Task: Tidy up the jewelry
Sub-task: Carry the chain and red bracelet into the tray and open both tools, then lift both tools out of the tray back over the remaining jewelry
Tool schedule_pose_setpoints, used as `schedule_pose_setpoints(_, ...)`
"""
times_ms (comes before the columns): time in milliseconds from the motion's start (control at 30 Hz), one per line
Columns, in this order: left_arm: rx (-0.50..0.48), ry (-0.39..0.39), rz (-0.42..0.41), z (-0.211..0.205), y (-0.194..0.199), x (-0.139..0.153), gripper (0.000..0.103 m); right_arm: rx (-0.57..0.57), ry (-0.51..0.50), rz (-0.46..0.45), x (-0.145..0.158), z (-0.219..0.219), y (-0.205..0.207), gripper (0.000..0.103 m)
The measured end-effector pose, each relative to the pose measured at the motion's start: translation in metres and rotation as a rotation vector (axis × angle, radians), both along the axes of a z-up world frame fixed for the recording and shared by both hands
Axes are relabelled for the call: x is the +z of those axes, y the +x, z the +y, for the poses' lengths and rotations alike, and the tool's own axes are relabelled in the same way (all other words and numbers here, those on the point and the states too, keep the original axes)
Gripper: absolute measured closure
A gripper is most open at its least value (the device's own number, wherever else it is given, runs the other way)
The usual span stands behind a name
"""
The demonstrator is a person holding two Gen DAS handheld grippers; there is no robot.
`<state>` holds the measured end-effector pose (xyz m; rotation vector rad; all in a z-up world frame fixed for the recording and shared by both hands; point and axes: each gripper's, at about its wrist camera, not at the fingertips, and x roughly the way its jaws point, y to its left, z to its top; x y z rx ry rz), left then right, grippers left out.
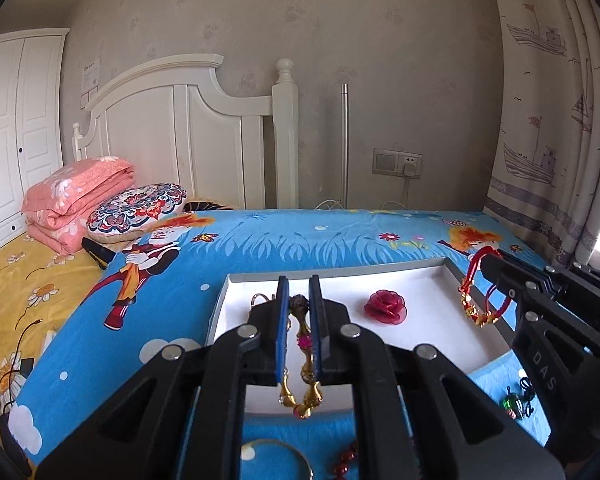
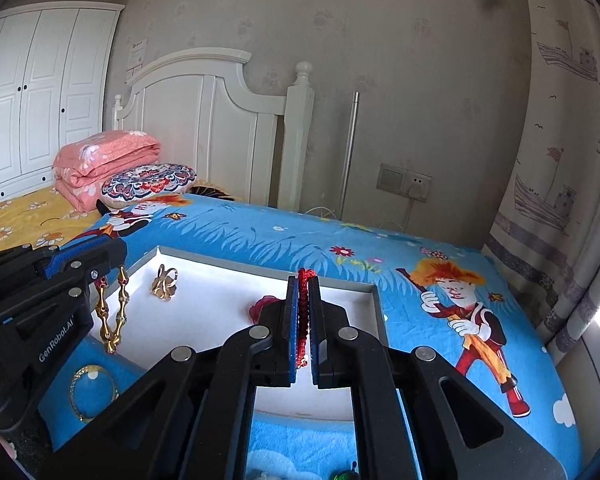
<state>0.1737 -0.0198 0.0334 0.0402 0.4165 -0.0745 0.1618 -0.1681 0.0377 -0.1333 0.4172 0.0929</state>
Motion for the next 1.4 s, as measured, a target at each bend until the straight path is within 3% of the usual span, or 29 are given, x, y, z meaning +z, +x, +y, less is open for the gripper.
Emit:
schedule_pose_setpoints(267,0.035,-0.027,0.027,0.01,0.042,0.015,0.093,-0.026,-0.02,0.038,-0.003,-0.002,0.034,0.098)
schedule_pose_setpoints(433,0.039,0.009,0.028,0.009,0.055,0.019,0.093,-0.04,-0.021,0.075,-0.01,-0.004,0.051,0.098)
schedule_pose_setpoints(900,0.095,0.062,0.091,-0.001,0.08,-0.009,0.092,-0.053,-0.071,0.158,-0.028,0.004,0.074,0.096)
schedule_pose_setpoints(933,0.102,0.065,0.092,0.001,0.08,-0.01,0.085,-0.057,-0.067,0.165,-0.029,0.002,0.075,0.096)
schedule_pose_setpoints(967,0.105,0.064,0.094,0.002,0.08,-0.011,0.071,-0.061,-0.068,0.167,-0.03,0.002,0.075,0.094)
schedule_pose_setpoints(1000,0.11,0.065,0.091,0.003,0.079,-0.012,0.062,-0.065,-0.072,0.17,-0.032,0.001,0.075,0.087)
schedule_pose_setpoints(1033,0.12,0.07,0.082,0.004,0.078,-0.012,0.045,-0.064,-0.074,0.174,-0.032,0.001,0.076,0.08)
schedule_pose_setpoints(1067,0.129,0.075,0.069,0.005,0.075,-0.012,0.039,-0.06,-0.07,0.174,-0.033,0.001,0.075,0.066)
schedule_pose_setpoints(1100,0.135,0.084,0.059,0.005,0.073,-0.012,0.038,-0.057,-0.062,0.171,-0.033,0.0,0.074,0.061)
schedule_pose_setpoints(1200,0.128,0.096,0.061,0.005,0.07,-0.013,0.037,-0.062,-0.061,0.161,-0.032,-0.001,0.07,0.061)
schedule_pose_setpoints(1400,0.12,0.117,0.047,0.006,0.05,-0.013,0.018,-0.056,-0.026,0.155,-0.023,-0.009,0.053,0.061)
